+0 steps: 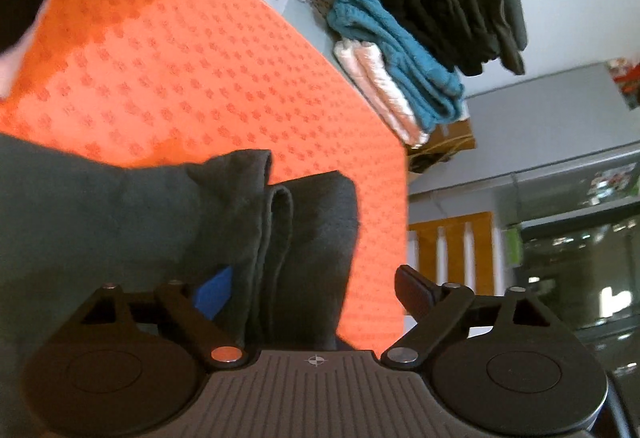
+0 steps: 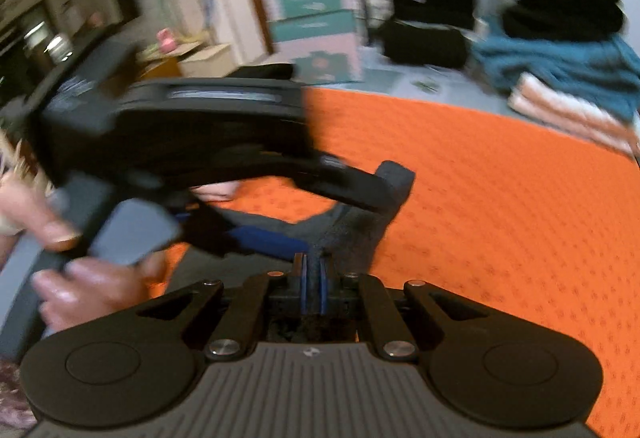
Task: Fold clothes
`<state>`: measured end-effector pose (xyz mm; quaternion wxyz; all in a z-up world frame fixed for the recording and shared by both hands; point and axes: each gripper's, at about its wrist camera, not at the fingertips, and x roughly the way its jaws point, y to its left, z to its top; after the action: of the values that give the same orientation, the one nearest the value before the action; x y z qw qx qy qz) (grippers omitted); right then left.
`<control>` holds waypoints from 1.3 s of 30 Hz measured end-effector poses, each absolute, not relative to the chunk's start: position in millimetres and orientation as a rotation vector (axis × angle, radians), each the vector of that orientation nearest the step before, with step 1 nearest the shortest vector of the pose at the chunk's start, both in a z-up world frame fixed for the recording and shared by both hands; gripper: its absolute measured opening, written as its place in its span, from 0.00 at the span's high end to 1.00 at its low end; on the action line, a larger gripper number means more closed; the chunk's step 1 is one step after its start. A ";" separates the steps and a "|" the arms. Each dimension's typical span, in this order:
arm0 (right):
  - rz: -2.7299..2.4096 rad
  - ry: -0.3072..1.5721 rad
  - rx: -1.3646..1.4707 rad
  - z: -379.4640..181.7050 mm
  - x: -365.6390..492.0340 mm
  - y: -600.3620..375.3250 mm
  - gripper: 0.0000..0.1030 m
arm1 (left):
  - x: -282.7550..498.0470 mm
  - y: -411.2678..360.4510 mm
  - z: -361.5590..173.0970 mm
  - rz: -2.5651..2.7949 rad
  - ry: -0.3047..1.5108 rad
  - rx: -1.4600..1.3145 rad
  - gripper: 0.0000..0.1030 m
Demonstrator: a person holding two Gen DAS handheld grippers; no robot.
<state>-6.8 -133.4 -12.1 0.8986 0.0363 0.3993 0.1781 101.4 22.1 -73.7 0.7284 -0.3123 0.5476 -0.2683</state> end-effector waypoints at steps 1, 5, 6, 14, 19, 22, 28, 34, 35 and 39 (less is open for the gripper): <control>0.389 0.819 0.048 -9.1 -9.0 -125.5 0.93 | 100.0 27.1 -73.1 -0.580 1.203 -0.676 0.43; 0.456 0.802 -0.016 0.1 -11.8 -104.1 0.93 | 87.7 60.4 -73.5 -0.531 1.174 -0.685 0.82; 0.476 0.797 -0.005 2.8 -12.0 -102.8 0.92 | 84.0 71.2 -73.9 -0.515 1.168 -0.706 0.84; 0.506 0.763 0.101 12.8 -16.4 -102.4 0.87 | 65.8 149.0 -91.0 -0.374 1.147 -0.833 0.85; 0.477 0.794 0.114 4.6 -16.2 -97.3 0.87 | 69.0 178.8 -116.1 -0.347 1.165 -0.854 0.84; 0.486 0.819 0.101 -2.3 -15.7 -87.1 0.86 | 73.2 185.3 -129.3 -0.355 1.168 -0.872 0.82; 0.516 0.850 0.026 -19.3 -10.9 -56.5 0.77 | 73.2 197.7 -132.1 -0.354 1.144 -0.854 0.63; 0.486 0.905 -0.053 -55.2 -2.2 -22.6 0.70 | 68.0 215.7 -110.9 -0.363 1.077 -0.775 0.54; 0.479 0.914 -0.068 -61.4 -3.9 -18.2 0.70 | 68.0 216.2 -108.0 -0.370 1.074 -0.747 0.54; 0.448 0.929 -0.115 -77.0 -14.6 -5.0 0.69 | 69.6 210.3 -95.0 -0.427 1.048 -0.614 0.55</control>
<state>-14.6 -5.0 -77.0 0.8684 -0.0551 0.4438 0.2143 69.6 210.3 -95.0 0.7999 -0.2862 0.4884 -0.1993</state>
